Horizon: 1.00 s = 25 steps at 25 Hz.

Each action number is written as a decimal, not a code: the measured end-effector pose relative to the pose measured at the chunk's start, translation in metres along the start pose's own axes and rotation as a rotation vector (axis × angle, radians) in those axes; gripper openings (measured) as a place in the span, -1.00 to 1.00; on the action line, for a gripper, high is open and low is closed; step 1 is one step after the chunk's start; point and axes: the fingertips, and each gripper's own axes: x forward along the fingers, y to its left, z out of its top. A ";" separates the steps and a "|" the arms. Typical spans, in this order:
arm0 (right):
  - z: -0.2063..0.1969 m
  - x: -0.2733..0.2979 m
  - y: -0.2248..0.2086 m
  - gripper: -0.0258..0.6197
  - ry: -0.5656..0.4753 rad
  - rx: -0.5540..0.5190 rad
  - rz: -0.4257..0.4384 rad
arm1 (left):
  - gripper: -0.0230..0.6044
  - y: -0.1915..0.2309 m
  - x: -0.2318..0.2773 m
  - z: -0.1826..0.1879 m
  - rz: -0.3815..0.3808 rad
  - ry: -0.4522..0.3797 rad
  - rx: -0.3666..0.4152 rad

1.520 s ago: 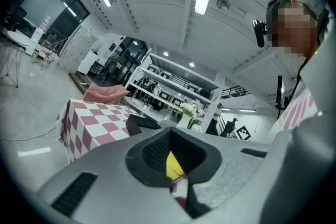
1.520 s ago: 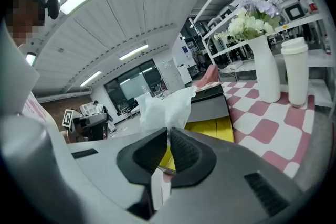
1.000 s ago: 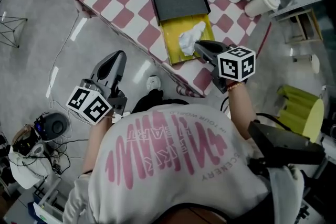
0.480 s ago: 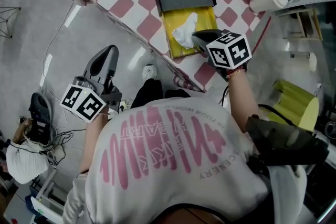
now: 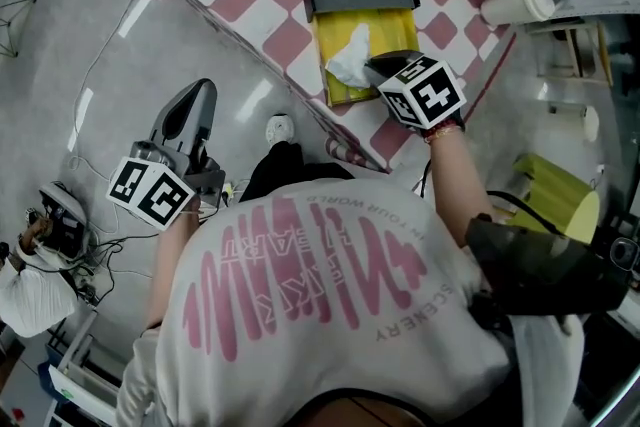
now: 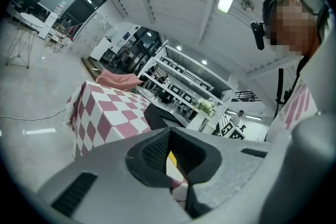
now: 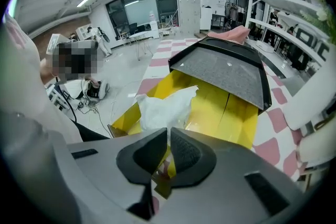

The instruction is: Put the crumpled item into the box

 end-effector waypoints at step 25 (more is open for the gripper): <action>0.000 0.014 -0.014 -0.81 0.120 0.214 -0.039 | -0.90 0.016 0.055 0.058 -0.157 0.028 0.084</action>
